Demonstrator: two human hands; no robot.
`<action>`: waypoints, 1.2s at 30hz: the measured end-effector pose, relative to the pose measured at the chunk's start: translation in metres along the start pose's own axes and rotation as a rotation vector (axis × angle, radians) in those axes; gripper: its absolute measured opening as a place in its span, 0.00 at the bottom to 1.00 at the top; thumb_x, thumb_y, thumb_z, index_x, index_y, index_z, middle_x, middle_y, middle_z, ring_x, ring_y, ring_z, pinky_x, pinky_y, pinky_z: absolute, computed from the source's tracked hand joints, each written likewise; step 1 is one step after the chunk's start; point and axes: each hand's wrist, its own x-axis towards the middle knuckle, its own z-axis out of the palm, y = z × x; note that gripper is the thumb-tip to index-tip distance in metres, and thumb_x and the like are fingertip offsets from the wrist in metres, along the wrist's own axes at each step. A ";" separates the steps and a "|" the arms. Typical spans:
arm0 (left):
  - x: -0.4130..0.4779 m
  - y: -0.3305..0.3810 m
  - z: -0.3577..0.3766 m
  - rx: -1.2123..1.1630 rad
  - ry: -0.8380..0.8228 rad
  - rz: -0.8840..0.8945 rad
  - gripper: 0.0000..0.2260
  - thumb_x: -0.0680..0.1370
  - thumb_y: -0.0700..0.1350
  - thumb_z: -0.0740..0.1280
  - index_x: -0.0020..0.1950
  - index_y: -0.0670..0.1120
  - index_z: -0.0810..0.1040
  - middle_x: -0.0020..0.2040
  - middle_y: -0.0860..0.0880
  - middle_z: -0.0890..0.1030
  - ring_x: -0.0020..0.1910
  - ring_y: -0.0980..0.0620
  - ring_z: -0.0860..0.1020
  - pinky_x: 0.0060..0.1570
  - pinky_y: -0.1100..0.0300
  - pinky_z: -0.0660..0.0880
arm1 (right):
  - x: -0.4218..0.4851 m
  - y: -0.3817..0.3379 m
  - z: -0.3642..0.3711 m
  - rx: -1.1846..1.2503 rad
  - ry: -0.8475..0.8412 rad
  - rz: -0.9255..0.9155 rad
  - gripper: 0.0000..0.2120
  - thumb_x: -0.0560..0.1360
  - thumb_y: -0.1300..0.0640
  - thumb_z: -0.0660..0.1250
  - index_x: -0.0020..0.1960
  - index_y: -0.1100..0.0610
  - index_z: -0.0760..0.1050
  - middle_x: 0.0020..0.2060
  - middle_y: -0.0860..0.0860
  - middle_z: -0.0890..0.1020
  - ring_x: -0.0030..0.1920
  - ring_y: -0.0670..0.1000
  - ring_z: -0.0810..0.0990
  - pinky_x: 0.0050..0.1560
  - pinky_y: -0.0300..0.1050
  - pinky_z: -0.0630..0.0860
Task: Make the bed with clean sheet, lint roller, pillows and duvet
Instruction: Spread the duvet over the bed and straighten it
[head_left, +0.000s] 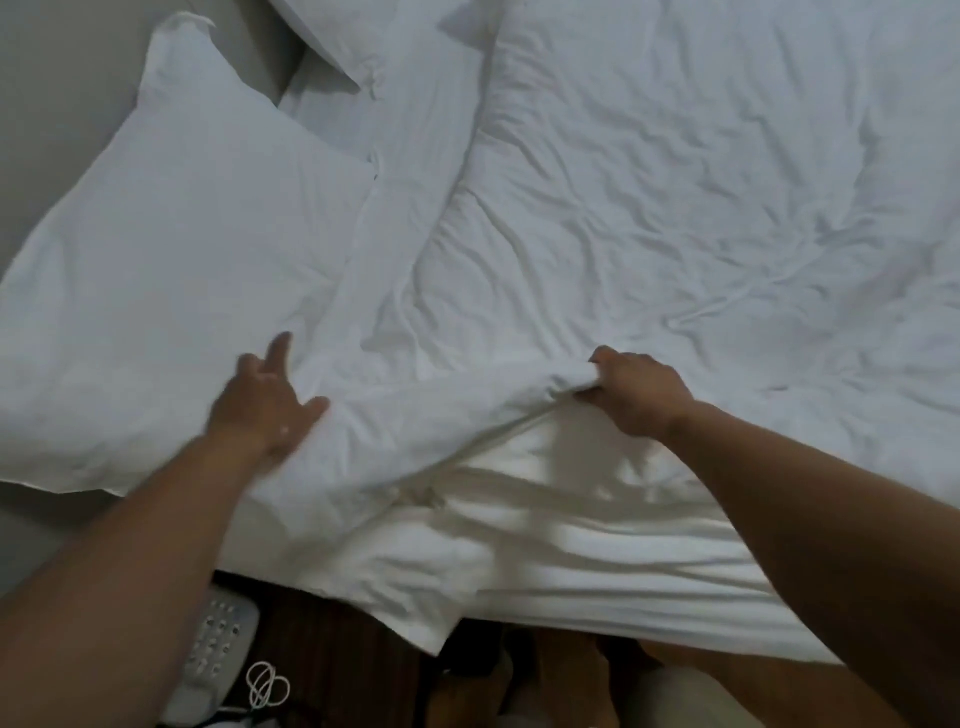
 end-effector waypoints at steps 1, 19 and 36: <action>-0.012 0.007 0.020 -0.036 0.095 0.059 0.38 0.75 0.59 0.70 0.79 0.49 0.57 0.68 0.37 0.68 0.65 0.35 0.70 0.63 0.43 0.70 | -0.006 0.003 0.005 -0.072 0.050 0.024 0.25 0.76 0.38 0.65 0.65 0.52 0.68 0.59 0.55 0.75 0.60 0.61 0.75 0.56 0.57 0.74; -0.070 0.133 0.249 0.065 -0.335 0.607 0.38 0.77 0.50 0.69 0.81 0.57 0.50 0.81 0.52 0.47 0.80 0.49 0.48 0.78 0.55 0.48 | -0.097 0.147 0.184 -0.275 -0.187 0.162 0.24 0.78 0.45 0.62 0.72 0.48 0.68 0.66 0.49 0.74 0.70 0.57 0.69 0.70 0.65 0.59; -0.251 0.177 0.271 0.431 -0.801 0.792 0.22 0.77 0.48 0.65 0.71 0.55 0.69 0.70 0.50 0.71 0.67 0.49 0.72 0.66 0.58 0.69 | -0.267 0.262 0.210 0.345 -0.446 0.063 0.17 0.79 0.45 0.62 0.66 0.45 0.75 0.61 0.45 0.79 0.61 0.49 0.78 0.63 0.45 0.72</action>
